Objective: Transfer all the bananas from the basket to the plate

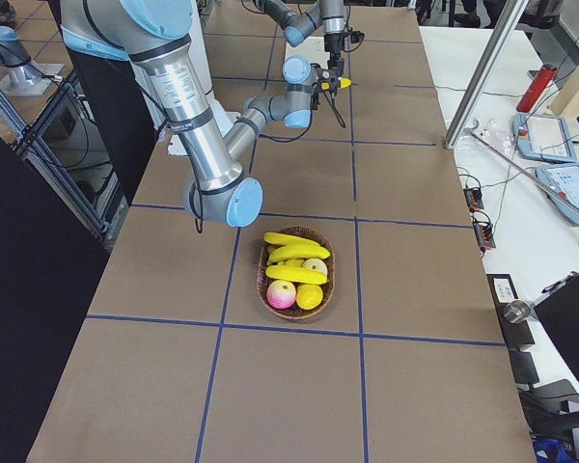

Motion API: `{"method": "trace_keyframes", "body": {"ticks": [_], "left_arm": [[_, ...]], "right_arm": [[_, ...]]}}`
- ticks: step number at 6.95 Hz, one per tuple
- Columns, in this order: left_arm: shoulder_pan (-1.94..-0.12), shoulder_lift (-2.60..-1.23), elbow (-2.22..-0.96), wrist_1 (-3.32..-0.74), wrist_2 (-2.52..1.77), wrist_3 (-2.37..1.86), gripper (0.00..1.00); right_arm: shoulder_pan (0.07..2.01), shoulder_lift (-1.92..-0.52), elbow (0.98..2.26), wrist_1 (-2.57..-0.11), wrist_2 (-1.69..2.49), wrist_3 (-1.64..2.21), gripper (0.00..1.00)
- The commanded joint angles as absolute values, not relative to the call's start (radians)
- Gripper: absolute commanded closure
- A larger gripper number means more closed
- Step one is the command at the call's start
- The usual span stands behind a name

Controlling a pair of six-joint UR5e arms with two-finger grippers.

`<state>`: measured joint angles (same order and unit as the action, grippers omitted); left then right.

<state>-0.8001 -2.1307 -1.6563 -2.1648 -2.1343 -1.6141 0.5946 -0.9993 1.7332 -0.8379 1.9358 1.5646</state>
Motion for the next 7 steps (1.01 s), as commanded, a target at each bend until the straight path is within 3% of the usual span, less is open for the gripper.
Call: {"method": "trace_keyframes", "body": {"ticks": [1, 5, 7], "left_arm": [[-0.917, -1.992, -1.657, -2.163, -2.146, -1.605, 1.0], [-1.038, -1.651, -1.64, -2.152, -2.177, -1.213, 1.0], [-1.107, -1.548, -1.591, -2.137, -2.178, -0.96, 1.0]], "right_arm": [[0.694, -1.012, 1.75, -0.986, 2.086, 1.556, 0.0], [0.814, -1.115, 1.869, -1.404, 2.105, 1.169, 0.0], [0.94, -1.141, 1.928, -1.642, 2.194, 0.891, 0.0]]}}
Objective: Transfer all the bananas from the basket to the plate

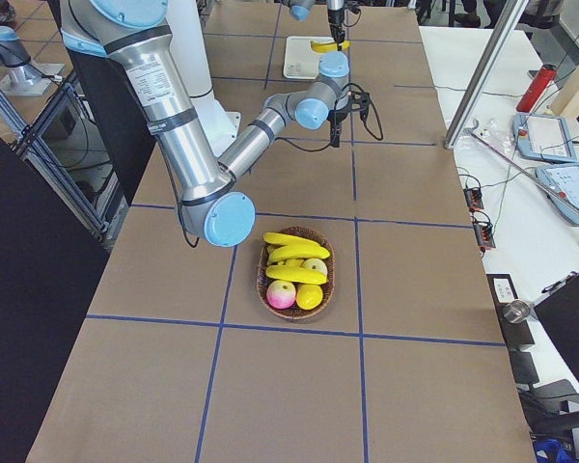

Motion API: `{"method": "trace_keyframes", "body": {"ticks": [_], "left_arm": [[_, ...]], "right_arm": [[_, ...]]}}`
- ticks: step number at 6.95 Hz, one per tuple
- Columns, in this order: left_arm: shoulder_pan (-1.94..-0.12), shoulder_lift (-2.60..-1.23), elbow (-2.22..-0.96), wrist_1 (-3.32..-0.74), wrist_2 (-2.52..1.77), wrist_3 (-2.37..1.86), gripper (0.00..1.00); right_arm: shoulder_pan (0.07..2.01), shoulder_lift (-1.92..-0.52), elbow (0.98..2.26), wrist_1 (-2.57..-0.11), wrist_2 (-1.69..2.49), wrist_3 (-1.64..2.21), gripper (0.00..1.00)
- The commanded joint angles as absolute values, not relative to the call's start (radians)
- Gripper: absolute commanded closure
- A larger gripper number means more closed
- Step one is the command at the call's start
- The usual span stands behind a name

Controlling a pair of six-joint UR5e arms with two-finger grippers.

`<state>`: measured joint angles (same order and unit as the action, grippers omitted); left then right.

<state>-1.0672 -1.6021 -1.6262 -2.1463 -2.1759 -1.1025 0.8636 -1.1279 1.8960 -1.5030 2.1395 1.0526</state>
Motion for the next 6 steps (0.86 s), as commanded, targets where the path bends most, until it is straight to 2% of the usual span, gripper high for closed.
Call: {"method": "trace_keyframes", "body": {"ticks": [1, 2, 4, 5, 6], "left_arm": [[-1.126, -1.542, -1.503, -2.152, -2.178, -0.877, 1.0], [-1.124, -1.546, -1.462, -2.154, -2.178, -0.864, 0.99], [-1.124, -1.545, -1.459, -2.155, -2.181, -0.873, 0.91], [-1.123, -1.546, -1.457, -2.155, -2.181, -0.874, 0.54], [-1.121, -1.546, -1.459, -2.155, -2.181, -0.871, 0.28]], "right_arm": [[0.992, -1.172, 1.943, -1.704, 2.213, 0.756, 0.0], [1.017, -1.198, 1.942, -1.724, 2.214, 0.676, 0.0], [1.029, -1.209, 1.941, -1.726, 2.214, 0.647, 0.0], [1.032, -1.209, 1.944, -1.726, 2.214, 0.647, 0.0], [1.032, -1.209, 1.944, -1.726, 2.214, 0.647, 0.0]]}}
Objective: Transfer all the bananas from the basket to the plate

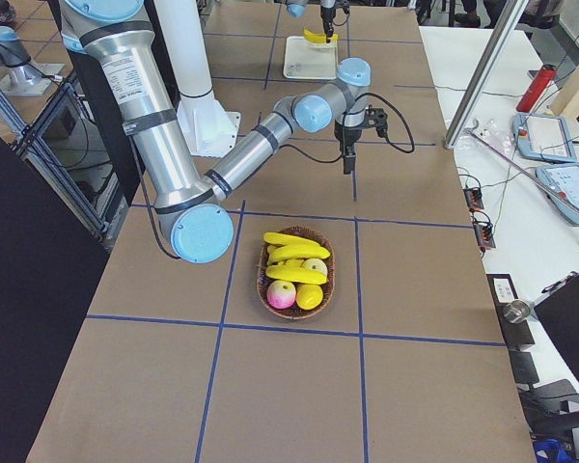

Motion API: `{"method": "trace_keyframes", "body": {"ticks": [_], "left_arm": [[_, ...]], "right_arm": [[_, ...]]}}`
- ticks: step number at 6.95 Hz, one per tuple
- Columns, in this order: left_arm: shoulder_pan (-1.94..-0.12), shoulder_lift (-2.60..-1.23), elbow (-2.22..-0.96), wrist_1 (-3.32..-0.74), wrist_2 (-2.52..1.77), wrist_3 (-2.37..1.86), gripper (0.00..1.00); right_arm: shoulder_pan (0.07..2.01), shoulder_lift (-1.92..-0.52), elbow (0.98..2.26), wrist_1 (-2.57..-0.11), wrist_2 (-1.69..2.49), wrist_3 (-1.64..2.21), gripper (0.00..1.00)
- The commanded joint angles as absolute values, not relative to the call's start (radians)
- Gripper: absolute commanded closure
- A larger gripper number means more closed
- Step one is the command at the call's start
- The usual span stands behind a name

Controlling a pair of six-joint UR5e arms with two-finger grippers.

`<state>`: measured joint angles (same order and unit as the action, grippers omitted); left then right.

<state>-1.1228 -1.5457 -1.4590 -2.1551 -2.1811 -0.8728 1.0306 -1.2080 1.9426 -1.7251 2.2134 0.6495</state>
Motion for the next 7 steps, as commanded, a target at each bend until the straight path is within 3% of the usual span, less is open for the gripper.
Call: {"method": "trace_keyframes", "body": {"ticks": [1, 4, 7], "left_arm": [[-1.121, -1.546, -1.468, -2.155, -2.181, -0.865, 0.0], [-1.231, -1.552, -1.544, -2.14, -2.31, -0.703, 0.0], [-1.232, -1.562, -1.608, -2.14, -2.344, -0.681, 0.0]], "right_arm": [[1.034, -1.213, 1.944, -1.726, 2.214, 0.647, 0.0], [1.083, -1.296, 1.954, -1.729, 2.221, 0.522, 0.0], [1.114, -1.607, 2.103, -1.686, 2.209, 0.387, 0.0]]}}
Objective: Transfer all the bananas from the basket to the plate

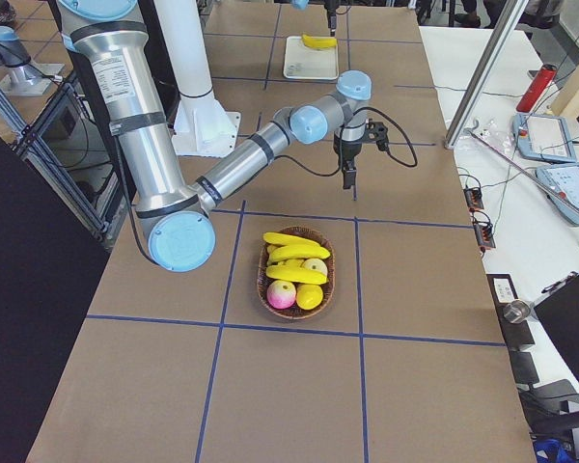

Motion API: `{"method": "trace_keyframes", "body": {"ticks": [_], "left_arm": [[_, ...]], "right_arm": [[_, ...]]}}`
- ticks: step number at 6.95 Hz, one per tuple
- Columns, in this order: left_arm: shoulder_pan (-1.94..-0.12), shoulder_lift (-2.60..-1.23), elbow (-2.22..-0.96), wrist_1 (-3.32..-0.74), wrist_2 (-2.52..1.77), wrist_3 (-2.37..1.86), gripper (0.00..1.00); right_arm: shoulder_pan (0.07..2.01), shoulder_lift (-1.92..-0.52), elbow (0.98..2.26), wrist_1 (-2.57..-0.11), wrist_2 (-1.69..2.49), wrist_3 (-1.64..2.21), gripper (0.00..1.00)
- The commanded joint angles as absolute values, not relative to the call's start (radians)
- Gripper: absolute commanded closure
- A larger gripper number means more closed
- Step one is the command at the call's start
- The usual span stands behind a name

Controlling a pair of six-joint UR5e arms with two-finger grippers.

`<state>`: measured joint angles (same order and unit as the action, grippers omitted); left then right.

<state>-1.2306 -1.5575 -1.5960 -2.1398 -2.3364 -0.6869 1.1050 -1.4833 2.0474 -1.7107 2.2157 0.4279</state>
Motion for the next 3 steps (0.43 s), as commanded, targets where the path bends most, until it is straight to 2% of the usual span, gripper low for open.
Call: {"method": "trace_keyframes", "body": {"ticks": [1, 2, 3], "left_arm": [[-1.232, -1.565, -1.609, -2.14, -2.344, -0.683, 0.0], [-1.232, -1.566, -1.609, -2.14, -2.345, -0.683, 0.0], [-1.232, -1.568, -1.615, -2.14, -2.345, -0.683, 0.0]], "right_arm": [[1.126, -1.738, 2.097, -1.554, 2.21, 0.352, 0.0], [1.144, -1.82, 2.065, -1.432, 2.209, 0.386, 0.0], [1.166, -1.844, 2.048, -1.416, 2.21, 0.488, 0.0]]}}
